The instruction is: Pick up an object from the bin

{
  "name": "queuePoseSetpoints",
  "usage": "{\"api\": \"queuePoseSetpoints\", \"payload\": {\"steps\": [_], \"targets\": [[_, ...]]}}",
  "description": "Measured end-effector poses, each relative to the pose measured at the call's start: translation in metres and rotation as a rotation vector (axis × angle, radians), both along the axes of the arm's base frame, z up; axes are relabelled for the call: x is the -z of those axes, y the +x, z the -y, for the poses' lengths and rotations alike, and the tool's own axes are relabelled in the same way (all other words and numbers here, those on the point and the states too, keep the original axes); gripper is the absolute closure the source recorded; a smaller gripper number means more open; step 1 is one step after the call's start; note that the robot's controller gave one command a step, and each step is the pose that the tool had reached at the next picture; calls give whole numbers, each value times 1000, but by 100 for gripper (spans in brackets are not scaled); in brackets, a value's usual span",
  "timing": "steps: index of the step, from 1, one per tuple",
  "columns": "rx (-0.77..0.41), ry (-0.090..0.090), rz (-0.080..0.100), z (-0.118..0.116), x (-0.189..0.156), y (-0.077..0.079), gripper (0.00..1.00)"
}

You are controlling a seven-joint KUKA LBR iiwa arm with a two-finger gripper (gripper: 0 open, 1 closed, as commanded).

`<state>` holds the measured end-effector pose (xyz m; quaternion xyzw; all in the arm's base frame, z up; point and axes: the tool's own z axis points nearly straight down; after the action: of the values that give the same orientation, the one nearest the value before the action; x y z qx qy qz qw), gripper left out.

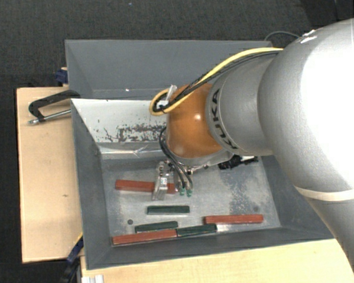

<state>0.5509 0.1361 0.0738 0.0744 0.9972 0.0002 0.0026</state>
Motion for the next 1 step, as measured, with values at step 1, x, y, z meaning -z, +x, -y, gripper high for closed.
{"api": "queuePoseSetpoints", "payload": {"steps": [1], "targets": [[-31, 2, 6, -26, 0, -16, 100]]}}
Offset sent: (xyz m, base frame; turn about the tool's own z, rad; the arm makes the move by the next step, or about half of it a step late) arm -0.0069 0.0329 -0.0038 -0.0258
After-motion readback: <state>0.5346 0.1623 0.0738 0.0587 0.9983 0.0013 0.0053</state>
